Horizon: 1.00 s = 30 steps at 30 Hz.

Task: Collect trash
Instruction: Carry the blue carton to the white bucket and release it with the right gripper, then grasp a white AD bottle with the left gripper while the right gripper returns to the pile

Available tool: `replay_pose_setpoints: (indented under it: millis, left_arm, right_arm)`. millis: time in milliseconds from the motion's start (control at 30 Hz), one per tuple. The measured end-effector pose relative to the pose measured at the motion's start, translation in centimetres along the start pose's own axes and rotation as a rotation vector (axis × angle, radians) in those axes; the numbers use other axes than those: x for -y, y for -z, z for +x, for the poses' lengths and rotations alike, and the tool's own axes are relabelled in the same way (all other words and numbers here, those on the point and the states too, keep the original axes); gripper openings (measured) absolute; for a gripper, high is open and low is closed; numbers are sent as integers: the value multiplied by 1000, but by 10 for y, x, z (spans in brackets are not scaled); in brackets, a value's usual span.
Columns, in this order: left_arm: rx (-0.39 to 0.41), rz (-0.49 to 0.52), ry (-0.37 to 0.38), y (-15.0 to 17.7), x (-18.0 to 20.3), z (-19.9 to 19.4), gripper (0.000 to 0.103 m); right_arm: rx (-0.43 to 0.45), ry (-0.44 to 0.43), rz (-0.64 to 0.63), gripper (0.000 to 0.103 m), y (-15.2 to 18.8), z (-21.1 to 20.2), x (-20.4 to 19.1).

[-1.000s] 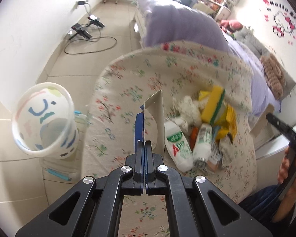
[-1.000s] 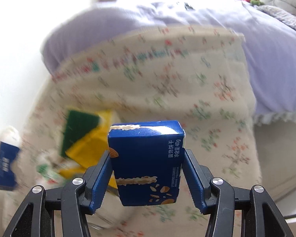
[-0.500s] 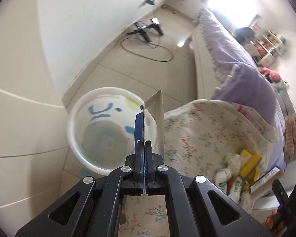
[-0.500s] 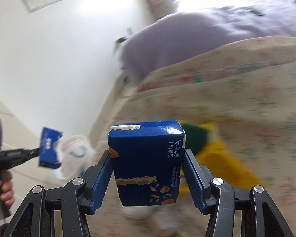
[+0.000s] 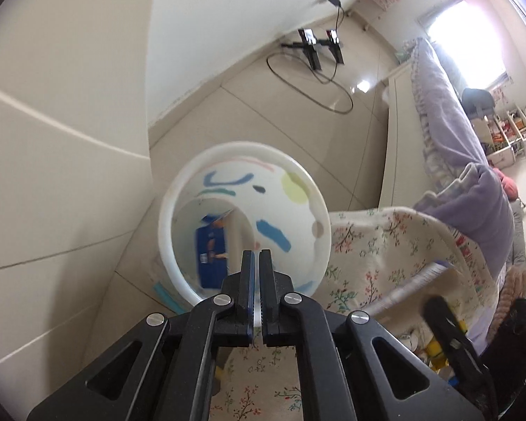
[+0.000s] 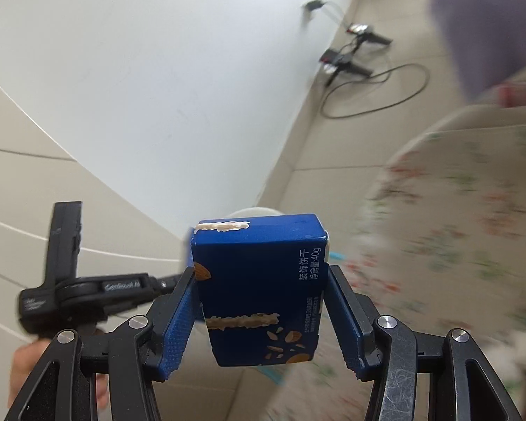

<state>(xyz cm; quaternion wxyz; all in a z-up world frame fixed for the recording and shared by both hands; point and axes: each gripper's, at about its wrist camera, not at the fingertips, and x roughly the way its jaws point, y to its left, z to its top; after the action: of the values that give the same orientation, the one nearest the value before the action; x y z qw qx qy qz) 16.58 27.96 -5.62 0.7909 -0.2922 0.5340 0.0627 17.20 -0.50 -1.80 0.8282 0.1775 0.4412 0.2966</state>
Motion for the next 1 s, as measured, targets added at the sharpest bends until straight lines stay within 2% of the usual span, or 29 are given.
replay_pose_setpoints:
  millis: [167, 233, 267, 300, 367, 467, 667, 733, 800, 900, 1000]
  left_arm:
    - [56, -14, 28, -2, 0, -23, 3]
    - [66, -10, 18, -2, 0, -27, 3]
    - [64, -9, 18, -2, 0, -28, 3]
    - [59, -10, 21, -2, -1, -27, 3]
    - [48, -9, 35, -1, 2, -26, 3]
    - [46, 14, 35, 2, 12, -25, 3]
    - [21, 151, 44, 21, 60, -16, 6]
    - [7, 203, 53, 31, 77, -12, 21]
    - [0, 285, 46, 46, 103, -8, 57]
    - [14, 448, 47, 78, 147, -4, 62]
    - [-41, 564, 86, 112, 180, 9, 63]
  right_arm:
    - [-44, 25, -33, 62, -13, 57, -17]
    - [-51, 24, -42, 72, -18, 78, -22]
    - [-61, 26, -45, 84, -18, 90, -22]
    - [-74, 32, -48, 87, -20, 100, -24]
    - [-92, 49, -59, 87, -21, 113, -26]
    - [-94, 45, -63, 87, -16, 103, -27]
    - [-89, 83, -83, 87, 1, 33, -11]
    - [-66, 88, -81, 87, 3, -6, -2]
    - [-29, 123, -92, 87, 0, -47, 7]
    - [30, 174, -115, 87, -2, -118, 24]
    - [99, 211, -78, 89, -6, -182, 54]
